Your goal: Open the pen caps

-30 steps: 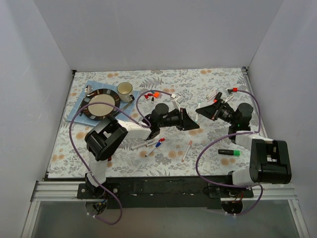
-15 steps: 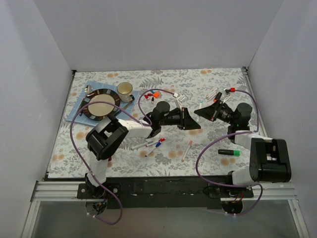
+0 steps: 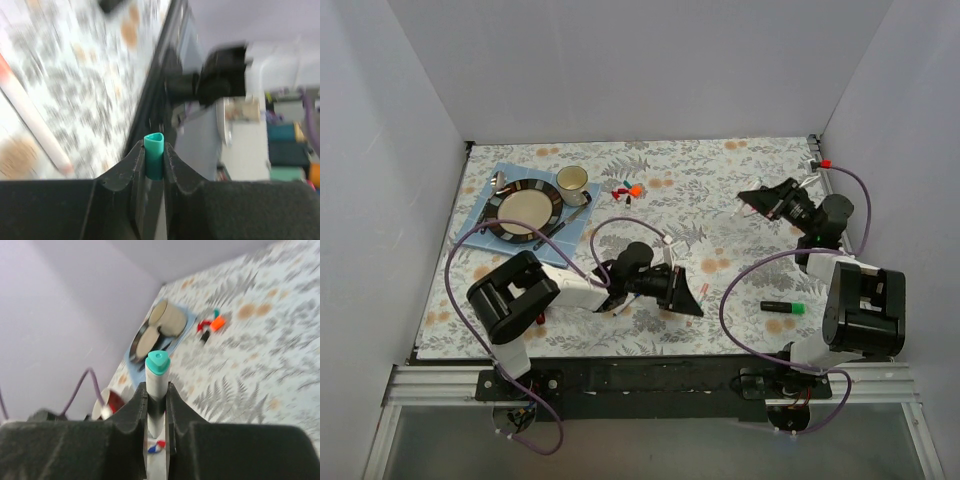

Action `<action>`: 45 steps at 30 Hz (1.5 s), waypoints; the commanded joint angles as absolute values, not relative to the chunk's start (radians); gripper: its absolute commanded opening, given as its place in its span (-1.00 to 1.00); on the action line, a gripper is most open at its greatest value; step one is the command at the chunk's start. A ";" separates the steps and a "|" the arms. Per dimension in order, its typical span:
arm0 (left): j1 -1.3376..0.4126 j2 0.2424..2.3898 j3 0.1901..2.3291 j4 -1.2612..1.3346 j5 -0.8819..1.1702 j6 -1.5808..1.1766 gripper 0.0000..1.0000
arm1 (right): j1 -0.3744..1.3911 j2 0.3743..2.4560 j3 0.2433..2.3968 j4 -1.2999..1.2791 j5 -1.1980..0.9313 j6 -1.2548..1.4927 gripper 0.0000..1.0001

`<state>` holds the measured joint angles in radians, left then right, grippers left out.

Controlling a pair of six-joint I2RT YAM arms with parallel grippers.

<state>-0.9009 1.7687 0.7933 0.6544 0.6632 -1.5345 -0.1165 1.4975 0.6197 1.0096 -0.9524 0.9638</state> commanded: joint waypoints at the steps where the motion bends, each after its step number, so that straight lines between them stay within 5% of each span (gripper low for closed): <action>1: -0.937 1.692 0.724 0.555 0.810 -1.534 -1.00 | -0.158 1.494 0.657 1.175 -0.798 0.986 -0.97; 13: -0.925 1.554 0.704 0.428 0.723 -1.434 -1.00 | -0.204 1.522 0.620 1.098 -0.798 0.916 -0.97; 24: -0.776 1.378 0.712 0.253 0.503 -1.301 -1.00 | -0.285 1.615 0.719 0.530 -0.568 0.692 -0.97; 34: -0.670 1.350 0.678 0.276 0.445 -1.298 -1.00 | -0.299 1.724 0.776 0.463 -0.480 0.663 -0.92; 45: -0.589 1.459 0.784 0.265 0.374 -1.256 -1.00 | -0.313 1.818 0.838 0.482 -0.514 0.672 -0.36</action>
